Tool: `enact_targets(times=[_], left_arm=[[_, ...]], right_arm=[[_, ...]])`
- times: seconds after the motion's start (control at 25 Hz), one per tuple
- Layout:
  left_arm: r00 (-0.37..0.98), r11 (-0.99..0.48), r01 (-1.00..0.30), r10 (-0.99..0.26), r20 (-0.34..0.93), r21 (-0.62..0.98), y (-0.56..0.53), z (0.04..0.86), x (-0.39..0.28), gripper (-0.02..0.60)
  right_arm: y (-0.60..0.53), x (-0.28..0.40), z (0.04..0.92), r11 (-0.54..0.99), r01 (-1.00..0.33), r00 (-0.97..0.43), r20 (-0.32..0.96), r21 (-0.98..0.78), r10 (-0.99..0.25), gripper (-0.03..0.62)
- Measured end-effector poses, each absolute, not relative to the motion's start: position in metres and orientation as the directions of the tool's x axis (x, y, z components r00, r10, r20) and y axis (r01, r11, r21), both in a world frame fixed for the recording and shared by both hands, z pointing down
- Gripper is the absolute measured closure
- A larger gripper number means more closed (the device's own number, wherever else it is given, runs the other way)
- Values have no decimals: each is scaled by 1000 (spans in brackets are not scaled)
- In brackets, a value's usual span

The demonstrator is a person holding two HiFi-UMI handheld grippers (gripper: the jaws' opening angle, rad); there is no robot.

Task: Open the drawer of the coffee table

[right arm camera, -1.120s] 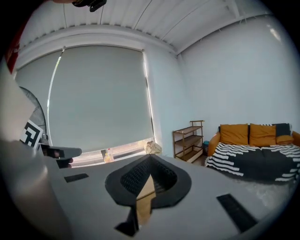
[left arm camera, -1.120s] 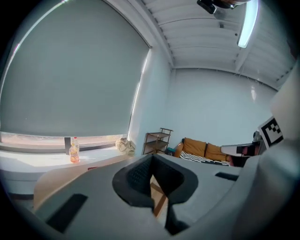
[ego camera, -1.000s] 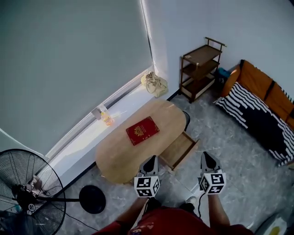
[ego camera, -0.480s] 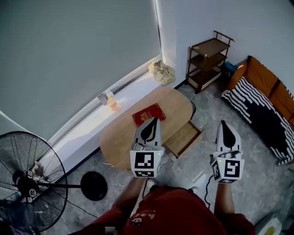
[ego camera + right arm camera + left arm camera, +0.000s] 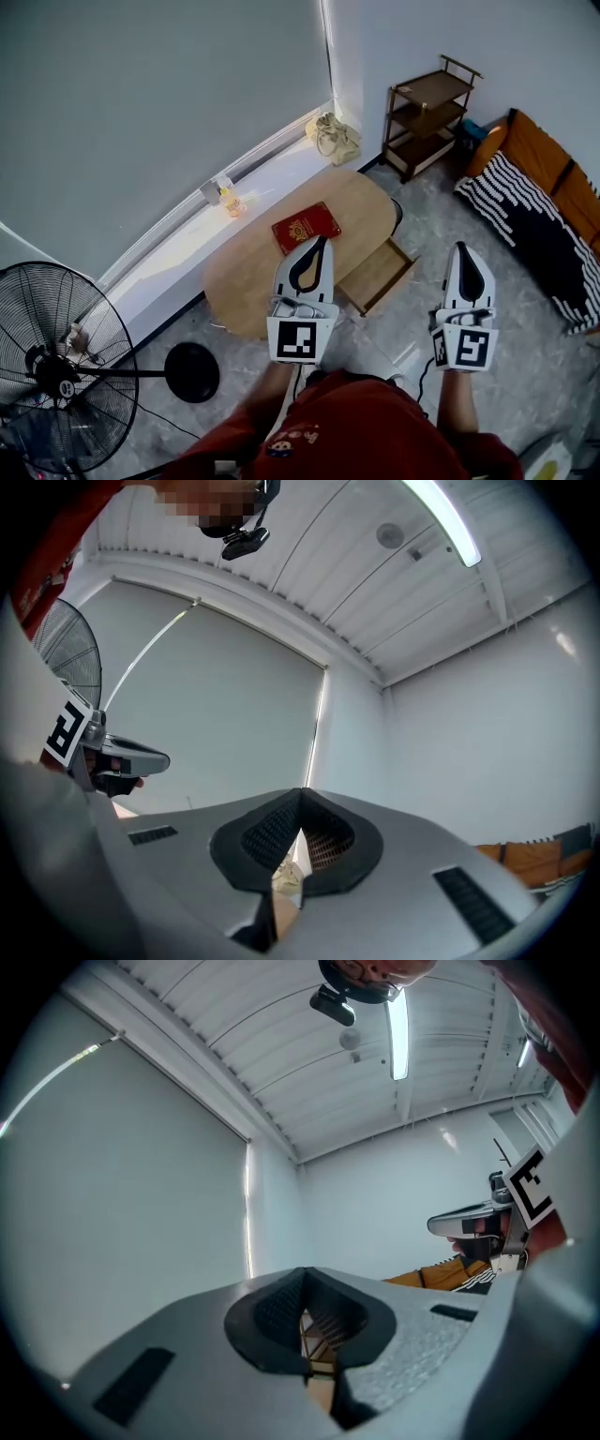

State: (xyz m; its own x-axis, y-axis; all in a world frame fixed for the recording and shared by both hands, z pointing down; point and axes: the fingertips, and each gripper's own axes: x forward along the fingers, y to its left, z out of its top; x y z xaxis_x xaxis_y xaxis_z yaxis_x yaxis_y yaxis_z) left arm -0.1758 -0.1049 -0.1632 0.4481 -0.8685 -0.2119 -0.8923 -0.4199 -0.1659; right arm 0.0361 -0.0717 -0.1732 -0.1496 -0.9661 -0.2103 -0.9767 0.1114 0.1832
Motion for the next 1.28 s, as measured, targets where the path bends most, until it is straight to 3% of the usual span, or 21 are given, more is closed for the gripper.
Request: enact_targets(times=[1.28], left_arm=[[428,-397,-897,-891,-154,-194,-120,-136,-164,574]], right_arm=[[-103,38,-137,169,-971,-191,-122,169,-974,595]])
